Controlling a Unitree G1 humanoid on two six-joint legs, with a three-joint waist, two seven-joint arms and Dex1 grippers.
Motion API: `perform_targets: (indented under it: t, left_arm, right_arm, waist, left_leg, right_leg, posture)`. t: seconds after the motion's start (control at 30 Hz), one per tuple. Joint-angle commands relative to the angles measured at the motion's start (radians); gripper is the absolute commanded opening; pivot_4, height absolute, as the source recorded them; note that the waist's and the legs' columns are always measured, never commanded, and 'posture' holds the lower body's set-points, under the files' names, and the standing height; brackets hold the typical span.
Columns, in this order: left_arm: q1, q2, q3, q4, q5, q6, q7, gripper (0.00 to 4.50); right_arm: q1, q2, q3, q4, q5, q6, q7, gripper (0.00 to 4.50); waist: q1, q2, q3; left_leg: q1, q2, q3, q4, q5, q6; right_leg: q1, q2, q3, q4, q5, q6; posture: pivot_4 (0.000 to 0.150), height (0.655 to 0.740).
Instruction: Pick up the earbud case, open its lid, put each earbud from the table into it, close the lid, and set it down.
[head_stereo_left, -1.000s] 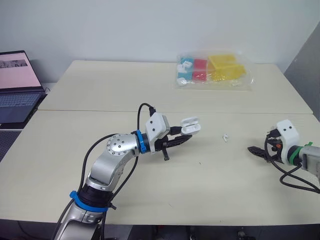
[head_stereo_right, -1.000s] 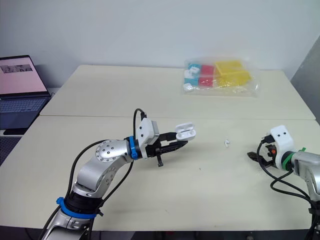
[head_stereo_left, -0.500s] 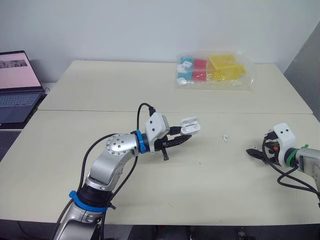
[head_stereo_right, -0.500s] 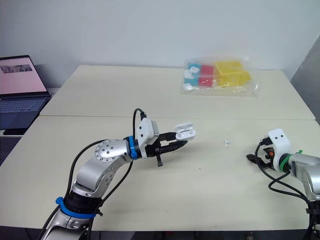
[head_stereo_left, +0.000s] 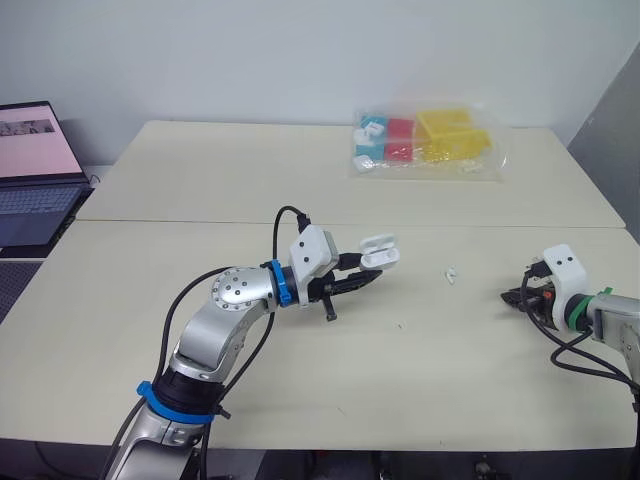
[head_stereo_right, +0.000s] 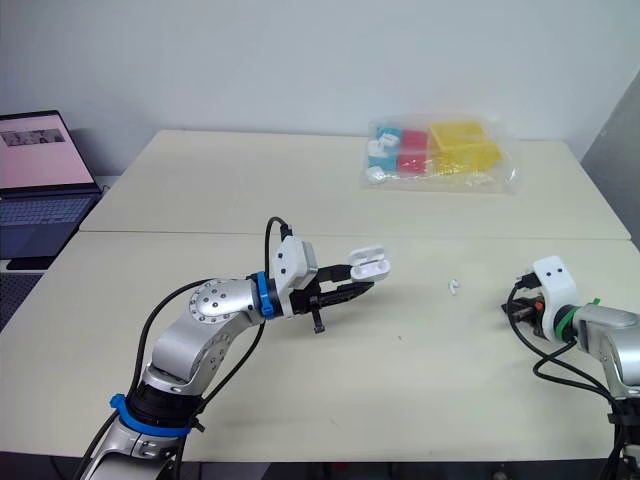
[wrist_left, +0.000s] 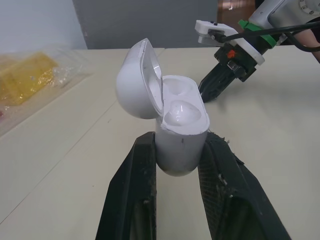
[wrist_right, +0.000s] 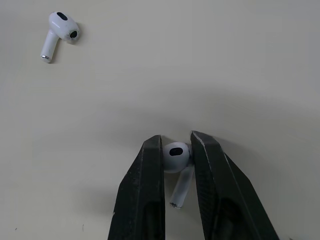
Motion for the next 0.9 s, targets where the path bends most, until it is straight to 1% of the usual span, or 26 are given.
perform_targets:
  t: [0.03, 0.27, 0.37, 0.43, 0.5, 0.7, 0.9]
  left_arm:
    - [-0.017, 0.007, 0.012, -0.021, -0.005, -0.009, -0.001, 0.77]
    - [-0.012, 0.013, 0.01, -0.026, -0.009, -0.008, -0.005, 0.77]
    - [-0.006, 0.017, 0.01, -0.03, -0.009, -0.009, -0.009, 0.77]
    - [-0.004, 0.02, 0.01, -0.033, -0.01, -0.007, -0.011, 0.77]
    - [-0.002, 0.025, 0.011, -0.036, -0.012, -0.005, -0.014, 0.77]
    - [0.008, 0.041, 0.01, -0.052, -0.018, 0.001, -0.018, 0.77]
    - [0.025, 0.06, 0.013, -0.072, -0.018, 0.01, -0.016, 0.77]
  right_arm:
    - [-0.023, -0.03, -0.013, -0.054, 0.033, 0.021, 0.041, 0.43]
    - [-0.011, -0.125, 0.053, -0.124, 0.041, -0.034, 0.176, 0.43]
    - [0.04, -0.182, 0.108, -0.192, 0.033, -0.15, 0.301, 0.43]
    - [0.071, -0.21, 0.142, -0.235, 0.026, -0.239, 0.375, 0.43]
    - [0.087, -0.243, 0.18, -0.254, 0.003, -0.309, 0.436, 0.43]
    - [0.045, -0.308, 0.31, -0.165, -0.113, -0.514, 0.582, 0.43]
    - [-0.101, -0.275, 0.405, -0.009, -0.211, -0.624, 0.658, 0.43]
  waist:
    - [0.0, 0.0, 0.0]
    - [0.0, 0.0, 0.0]
    - [0.0, 0.0, 0.0]
    - [0.0, 0.0, 0.0]
    - [0.0, 0.0, 0.0]
    - [0.0, 0.0, 0.0]
    - [-0.003, 0.0, 0.0]
  left_leg:
    - [0.0, 0.0, 0.0, 0.0, 0.0, 0.0]
    - [0.0, 0.0, 0.0, 0.0, 0.0, 0.0]
    - [-0.001, 0.0, 0.0, 0.0, 0.0, 0.0]
    - [-0.001, 0.001, -0.001, 0.0, 0.0, 0.0]
    - [-0.001, 0.001, -0.001, 0.0, 0.0, 0.0]
    - [0.0, 0.001, 0.0, 0.0, 0.0, 0.0]
    - [0.001, 0.002, 0.001, 0.0, 0.0, 0.0]
  right_leg:
    - [0.0, 0.0, 0.0, 0.0, 0.0, 0.0]
    - [0.0, 0.0, -0.001, -0.001, 0.0, 0.0]
    - [0.0, 0.0, -0.001, -0.001, 0.0, 0.0]
    - [0.0, 0.001, -0.001, -0.002, -0.003, 0.004]
    - [0.0, 0.001, -0.001, -0.002, -0.003, 0.005]
    - [0.0, 0.0, -0.001, -0.002, -0.003, 0.005]
    - [0.0, -0.001, 0.0, -0.001, -0.002, 0.004]
  posture:
    - [0.15, 0.74]
    - [0.15, 0.74]
    - [0.15, 0.74]
    - [0.15, 0.74]
    - [0.15, 0.74]
    - [0.15, 0.74]
    - [0.15, 0.74]
